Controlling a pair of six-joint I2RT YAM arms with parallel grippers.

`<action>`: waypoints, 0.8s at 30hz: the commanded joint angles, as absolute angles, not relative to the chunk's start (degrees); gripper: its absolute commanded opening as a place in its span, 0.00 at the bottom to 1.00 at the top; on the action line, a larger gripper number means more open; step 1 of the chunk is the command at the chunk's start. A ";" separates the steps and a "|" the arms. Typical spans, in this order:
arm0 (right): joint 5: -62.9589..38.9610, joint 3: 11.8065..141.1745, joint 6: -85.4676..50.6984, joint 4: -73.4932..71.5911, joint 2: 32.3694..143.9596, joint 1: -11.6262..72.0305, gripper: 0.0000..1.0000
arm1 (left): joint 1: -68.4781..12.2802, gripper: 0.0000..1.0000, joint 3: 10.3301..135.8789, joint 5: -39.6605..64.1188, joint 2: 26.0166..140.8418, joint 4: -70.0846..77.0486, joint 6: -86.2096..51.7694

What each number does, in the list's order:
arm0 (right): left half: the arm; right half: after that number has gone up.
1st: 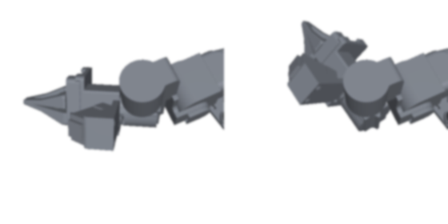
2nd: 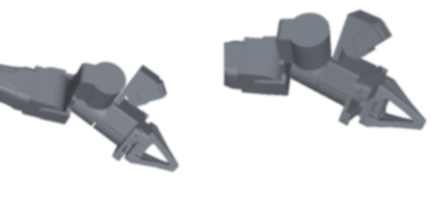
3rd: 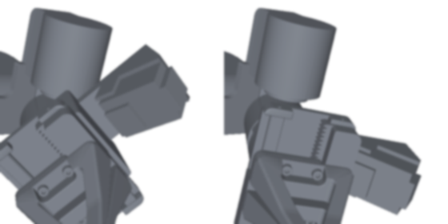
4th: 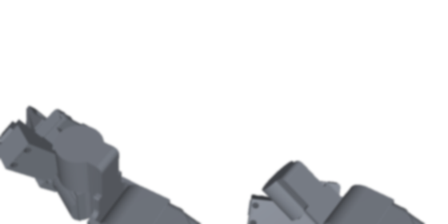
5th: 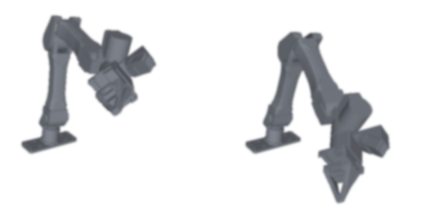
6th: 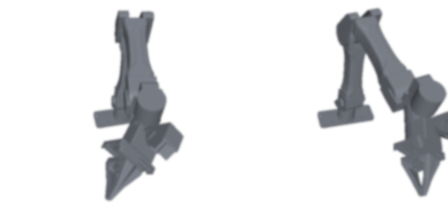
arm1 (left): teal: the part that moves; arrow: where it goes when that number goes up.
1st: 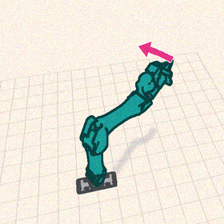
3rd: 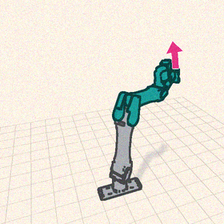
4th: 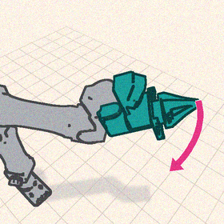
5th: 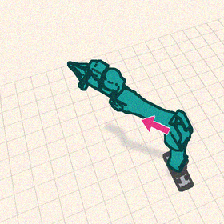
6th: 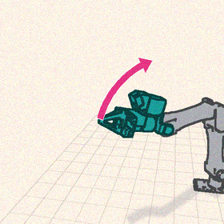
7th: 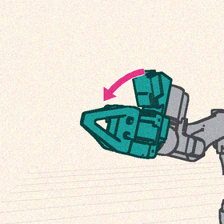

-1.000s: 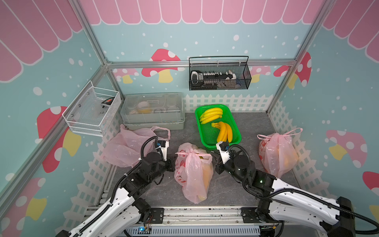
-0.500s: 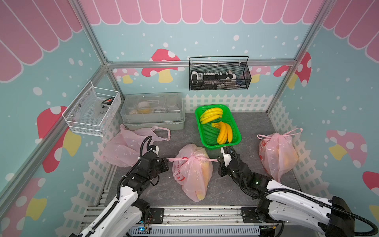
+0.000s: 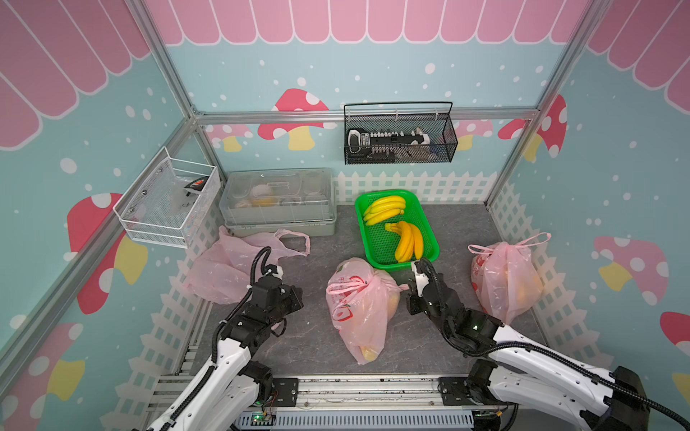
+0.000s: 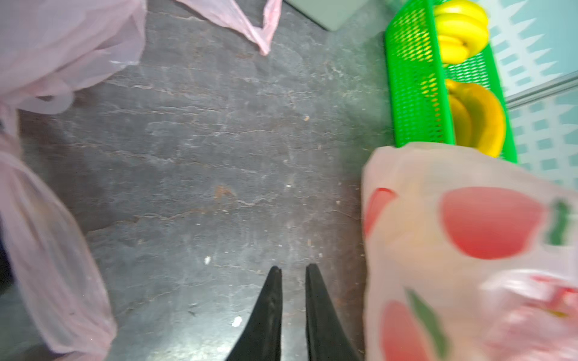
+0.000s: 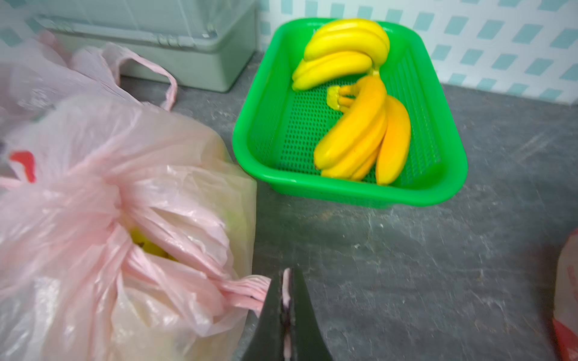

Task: Place the banana into a plastic bag & tie a knot
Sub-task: Pick up the plastic bag at the center of the board.

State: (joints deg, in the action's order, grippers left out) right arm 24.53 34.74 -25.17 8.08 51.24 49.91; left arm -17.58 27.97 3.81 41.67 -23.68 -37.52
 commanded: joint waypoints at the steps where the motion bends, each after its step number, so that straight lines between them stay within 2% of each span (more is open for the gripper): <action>1: 20.13 36.91 -22.52 6.03 51.64 49.92 0.01 | -18.86 0.34 30.34 8.95 38.21 -19.80 -37.05; 2: 18.88 37.07 -22.65 5.59 52.14 49.92 0.07 | -19.15 0.39 30.27 9.18 37.40 -19.81 -37.22; 7: 12.91 38.63 -23.46 5.25 52.92 49.92 0.44 | -19.43 0.50 30.35 7.37 33.53 -22.62 -37.88; 9: 14.28 39.56 -24.37 7.68 52.85 49.88 0.52 | -19.89 0.54 31.70 6.87 32.68 -23.43 -37.39; 12: 13.51 38.87 -23.12 9.14 52.52 49.72 0.57 | -21.31 0.56 35.46 5.27 34.65 -26.55 -35.14; 14: 9.63 37.59 -21.57 8.63 52.08 49.73 0.58 | -23.19 0.57 39.08 -0.55 37.39 -31.34 -33.43; 15: 7.08 36.94 -20.69 8.00 51.70 49.75 0.58 | -24.75 0.60 40.42 -4.52 38.63 -33.95 -33.01; 16: 4.74 36.11 -20.16 7.29 51.17 49.83 0.58 | -24.97 0.67 41.70 -9.03 40.15 -36.66 -33.09; 17: 3.56 35.14 -20.17 6.89 50.46 49.83 0.58 | -24.31 0.74 42.73 -12.69 42.13 -38.71 -32.71; 18: 3.09 34.39 -20.30 6.70 49.81 49.92 0.59 | -23.05 0.77 43.70 -14.61 44.75 -40.22 -32.04; 22: 2.39 31.53 -20.26 6.66 46.35 50.00 0.59 | -16.45 0.78 47.95 -17.57 58.05 -42.75 -30.77; 23: 2.48 31.06 -20.26 7.08 45.46 50.00 0.59 | -16.47 0.99 49.37 -20.82 60.88 -43.33 -30.79; 24: 2.72 30.73 -20.51 7.59 44.75 50.01 0.60 | -16.49 0.99 50.18 -24.61 62.90 -43.54 -31.13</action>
